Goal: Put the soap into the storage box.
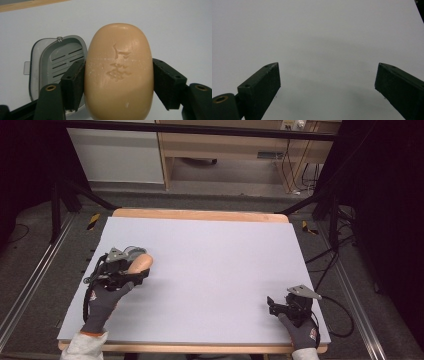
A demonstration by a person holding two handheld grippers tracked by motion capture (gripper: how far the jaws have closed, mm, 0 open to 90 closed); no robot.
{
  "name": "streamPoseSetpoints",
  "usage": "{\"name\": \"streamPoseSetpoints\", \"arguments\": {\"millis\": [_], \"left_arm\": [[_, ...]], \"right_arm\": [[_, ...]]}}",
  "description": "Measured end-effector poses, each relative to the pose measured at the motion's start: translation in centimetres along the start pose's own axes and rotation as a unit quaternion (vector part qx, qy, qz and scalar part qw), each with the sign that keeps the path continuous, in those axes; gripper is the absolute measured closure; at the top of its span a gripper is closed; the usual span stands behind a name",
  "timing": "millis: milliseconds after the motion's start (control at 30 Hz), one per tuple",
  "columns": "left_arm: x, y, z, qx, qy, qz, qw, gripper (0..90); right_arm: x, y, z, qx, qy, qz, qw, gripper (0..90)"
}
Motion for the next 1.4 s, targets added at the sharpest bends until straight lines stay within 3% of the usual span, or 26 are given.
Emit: {"name": "streamPoseSetpoints", "arguments": {"millis": [700,1400], "left_arm": [[2.8,-0.7,0.7,-0.01,0.019,0.037,0.9991,31.5],[4.7,-2.8,-0.5,0.012,0.028,0.06,0.9977,31.5]], "right_arm": [[0.0,-0.2,0.1,0.002,0.002,-0.002,1.0,6.5],[0.0,-0.4,0.0,0.007,-0.001,-0.005,1.0,6.4]]}}
Point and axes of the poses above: each handheld gripper's, and its own axes: y roughly backward along the jaws, z roughly out of its top, x roughly to its left, the point moved 1 cm from there along -y, roughly forward along the jaws, and after that the axes turned 9 degrees about -x, right-handed, at the moved point
